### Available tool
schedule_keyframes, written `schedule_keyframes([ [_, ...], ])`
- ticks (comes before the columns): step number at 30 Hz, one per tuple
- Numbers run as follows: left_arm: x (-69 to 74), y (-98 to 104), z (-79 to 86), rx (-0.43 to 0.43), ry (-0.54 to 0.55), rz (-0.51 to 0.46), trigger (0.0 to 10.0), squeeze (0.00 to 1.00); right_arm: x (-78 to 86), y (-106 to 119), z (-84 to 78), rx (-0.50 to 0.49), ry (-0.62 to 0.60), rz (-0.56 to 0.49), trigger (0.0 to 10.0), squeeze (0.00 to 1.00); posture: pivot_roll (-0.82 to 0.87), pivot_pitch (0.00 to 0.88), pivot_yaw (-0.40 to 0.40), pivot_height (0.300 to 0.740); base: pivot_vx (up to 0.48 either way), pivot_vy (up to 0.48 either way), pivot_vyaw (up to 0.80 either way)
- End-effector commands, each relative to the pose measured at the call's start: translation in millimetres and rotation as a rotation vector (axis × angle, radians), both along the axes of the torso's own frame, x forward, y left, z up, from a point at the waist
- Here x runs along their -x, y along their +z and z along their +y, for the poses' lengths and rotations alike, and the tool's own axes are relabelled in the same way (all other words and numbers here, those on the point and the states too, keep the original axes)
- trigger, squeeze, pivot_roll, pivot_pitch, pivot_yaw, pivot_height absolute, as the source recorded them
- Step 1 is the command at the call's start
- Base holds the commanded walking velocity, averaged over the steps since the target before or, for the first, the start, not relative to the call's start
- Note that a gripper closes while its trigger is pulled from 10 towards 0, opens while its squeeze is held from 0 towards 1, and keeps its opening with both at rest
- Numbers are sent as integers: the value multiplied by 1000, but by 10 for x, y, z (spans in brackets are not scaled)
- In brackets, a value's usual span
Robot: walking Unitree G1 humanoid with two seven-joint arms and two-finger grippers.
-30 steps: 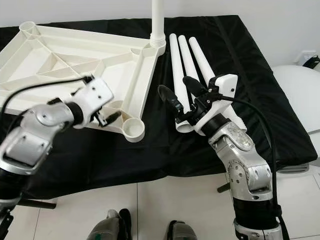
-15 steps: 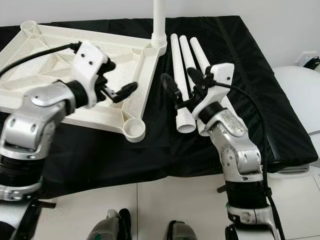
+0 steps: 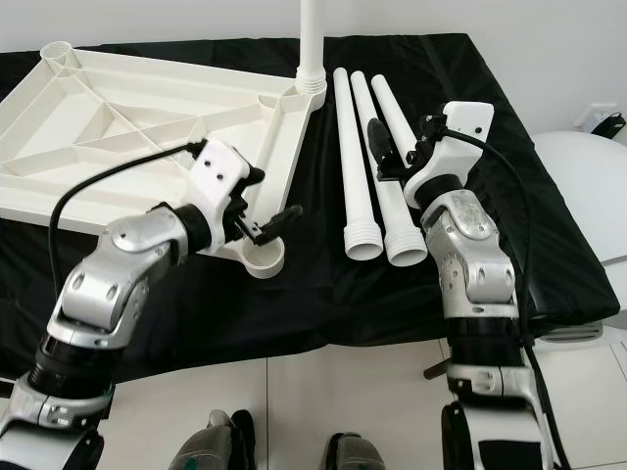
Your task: Building children table
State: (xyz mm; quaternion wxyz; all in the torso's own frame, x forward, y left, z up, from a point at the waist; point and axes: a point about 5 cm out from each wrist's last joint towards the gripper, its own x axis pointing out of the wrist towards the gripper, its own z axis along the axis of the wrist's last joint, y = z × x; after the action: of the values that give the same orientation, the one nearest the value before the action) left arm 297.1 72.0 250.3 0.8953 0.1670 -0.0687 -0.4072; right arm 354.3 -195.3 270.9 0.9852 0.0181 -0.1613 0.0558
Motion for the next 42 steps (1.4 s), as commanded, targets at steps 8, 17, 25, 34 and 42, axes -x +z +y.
schedule_keyframes([
  [8, 115, 16, -118, -22, -70, -8, 10000, 0, -117, -86, -210, 32, -151, 79, 10000, 0, 0, 180, -33, 740, 0, 0, 0],
  [17, 169, 49, -141, -44, -133, -4, 10000, 0, -251, -203, -384, 8, -248, 241, 10000, 0, -10, 199, -39, 740, 0, 0, 0],
  [25, 168, 105, -133, -36, -125, -5, 10000, 0, -313, -314, -388, 8, -183, 385, 10000, 0, -15, 206, -43, 740, 0, 0, 0],
  [34, 241, 77, -168, -53, -172, -1, 10000, 0, -340, -382, -411, 43, -131, 500, 10000, 0, -19, 214, -51, 740, 0, 0, 0],
  [42, 246, 78, -175, -60, -174, 5, 10000, 0, -363, -332, -522, 94, -82, 660, 10000, 0, -31, 229, -55, 740, 0, 0, 0],
])
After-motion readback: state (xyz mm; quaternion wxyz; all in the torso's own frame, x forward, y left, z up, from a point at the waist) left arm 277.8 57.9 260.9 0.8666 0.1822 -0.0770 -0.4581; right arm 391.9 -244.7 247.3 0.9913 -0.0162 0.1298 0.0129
